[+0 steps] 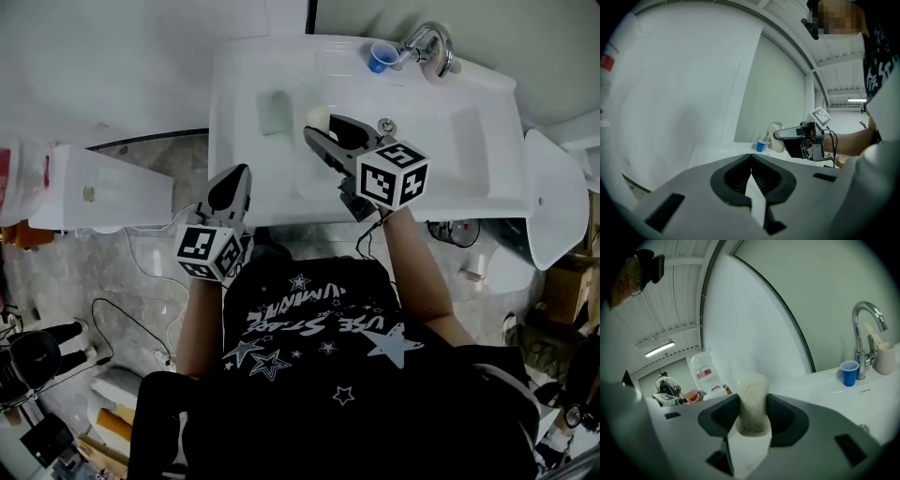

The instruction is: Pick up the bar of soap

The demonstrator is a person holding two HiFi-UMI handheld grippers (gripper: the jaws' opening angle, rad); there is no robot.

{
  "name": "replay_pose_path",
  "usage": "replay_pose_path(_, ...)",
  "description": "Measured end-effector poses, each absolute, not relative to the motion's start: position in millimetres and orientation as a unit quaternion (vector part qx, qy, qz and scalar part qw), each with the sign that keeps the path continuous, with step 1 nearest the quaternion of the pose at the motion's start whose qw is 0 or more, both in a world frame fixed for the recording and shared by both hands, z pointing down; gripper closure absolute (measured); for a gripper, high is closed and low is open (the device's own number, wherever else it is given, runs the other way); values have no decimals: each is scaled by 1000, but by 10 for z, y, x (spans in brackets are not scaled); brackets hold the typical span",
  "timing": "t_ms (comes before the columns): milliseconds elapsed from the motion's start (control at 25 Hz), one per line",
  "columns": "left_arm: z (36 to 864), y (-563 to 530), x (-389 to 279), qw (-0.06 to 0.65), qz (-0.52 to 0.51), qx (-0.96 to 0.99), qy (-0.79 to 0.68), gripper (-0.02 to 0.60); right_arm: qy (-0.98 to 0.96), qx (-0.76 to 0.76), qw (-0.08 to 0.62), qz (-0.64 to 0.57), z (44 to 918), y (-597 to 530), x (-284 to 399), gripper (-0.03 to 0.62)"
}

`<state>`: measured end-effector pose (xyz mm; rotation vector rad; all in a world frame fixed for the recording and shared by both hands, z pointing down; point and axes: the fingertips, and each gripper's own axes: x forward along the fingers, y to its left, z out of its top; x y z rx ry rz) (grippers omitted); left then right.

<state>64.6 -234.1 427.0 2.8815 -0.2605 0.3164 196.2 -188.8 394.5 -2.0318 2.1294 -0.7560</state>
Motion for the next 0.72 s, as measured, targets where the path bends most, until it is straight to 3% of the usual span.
replay_pose_path(720,4305,-989,449,109,91,975,-168,572,759,-615,15,-215,4074,-583,1806,407)
